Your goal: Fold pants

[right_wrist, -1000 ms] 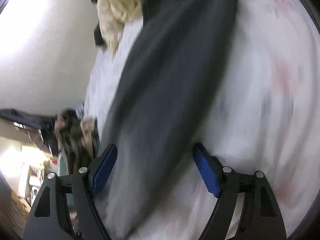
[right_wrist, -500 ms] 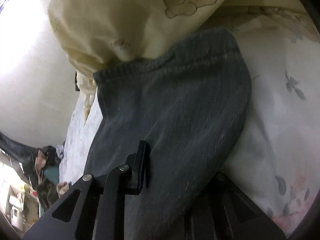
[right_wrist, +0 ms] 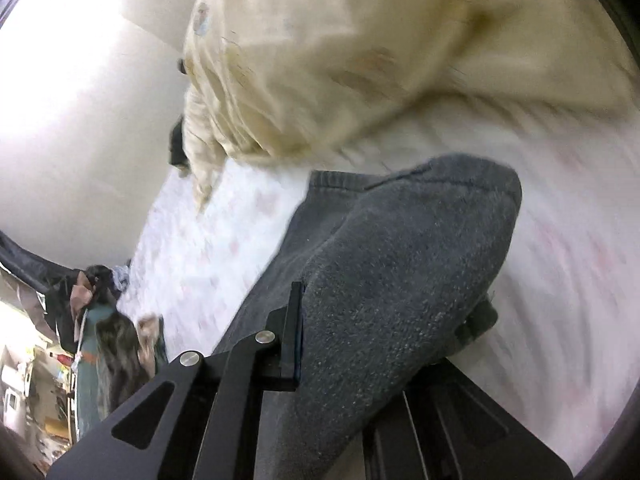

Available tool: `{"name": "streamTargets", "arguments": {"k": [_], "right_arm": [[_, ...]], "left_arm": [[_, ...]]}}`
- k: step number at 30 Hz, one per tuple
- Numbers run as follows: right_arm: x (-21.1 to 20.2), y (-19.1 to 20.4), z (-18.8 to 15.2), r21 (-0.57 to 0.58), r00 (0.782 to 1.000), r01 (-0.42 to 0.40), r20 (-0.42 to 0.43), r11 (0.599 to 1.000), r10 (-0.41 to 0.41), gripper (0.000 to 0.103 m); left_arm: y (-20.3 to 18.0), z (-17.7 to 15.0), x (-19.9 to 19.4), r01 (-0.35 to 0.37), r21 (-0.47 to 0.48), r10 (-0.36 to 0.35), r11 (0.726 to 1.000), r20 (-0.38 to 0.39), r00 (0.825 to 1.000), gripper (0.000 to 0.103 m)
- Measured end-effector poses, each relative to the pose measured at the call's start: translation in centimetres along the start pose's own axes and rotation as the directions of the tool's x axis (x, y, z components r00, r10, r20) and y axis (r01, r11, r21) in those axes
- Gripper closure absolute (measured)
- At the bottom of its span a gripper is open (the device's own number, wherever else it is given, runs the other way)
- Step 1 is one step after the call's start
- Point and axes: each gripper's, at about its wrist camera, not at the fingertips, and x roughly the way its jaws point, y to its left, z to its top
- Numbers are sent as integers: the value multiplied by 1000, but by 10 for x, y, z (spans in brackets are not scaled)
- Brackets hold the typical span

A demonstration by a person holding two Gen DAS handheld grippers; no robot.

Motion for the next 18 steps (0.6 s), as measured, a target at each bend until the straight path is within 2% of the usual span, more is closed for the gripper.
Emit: {"name": "streamTargets", "arguments": {"k": [7, 9, 10, 11, 12, 14, 15, 16, 17, 18], "right_arm": [[-76, -50, -67, 182, 985, 141, -128, 973, -118, 99], [-87, -53, -77, 158, 969, 213, -161, 964, -187, 99], [-84, -53, -77, 156, 962, 227, -187, 961, -197, 98], [-75, -51, -77, 107, 936, 284, -244, 953, -252, 95], [-63, -48, -79, 16, 892, 360, -300, 933, -339, 85], [-60, -53, -84, -63, 820, 484, -316, 873, -478, 75], [-63, -55, -81, -70, 796, 531, -302, 845, -525, 64], [-66, -54, -78, -100, 760, 589, -268, 802, -592, 55], [-70, -51, -74, -142, 711, 655, -215, 742, -669, 39], [-76, -46, -70, -186, 660, 716, -133, 673, -740, 34]], "left_arm": [[67, -10, -51, -11, 33, 13, 999, -60, 998, 88], [78, -17, -53, -8, 24, 10, 1000, -78, 997, 88], [80, -21, -49, -17, 24, 20, 1000, -93, 995, 88], [79, -26, -42, -39, 46, 44, 998, -115, 992, 87], [78, -33, -33, -69, 81, 79, 994, -132, 988, 87], [81, -44, -23, -102, 92, 115, 991, -154, 981, 87], [83, -49, -18, -114, 85, 127, 990, -158, 979, 87], [85, -52, -16, -125, 81, 136, 989, -157, 978, 87], [87, -54, -15, -130, 82, 141, 988, -158, 977, 87], [89, -55, -14, -128, 80, 139, 989, -162, 977, 87]]}}
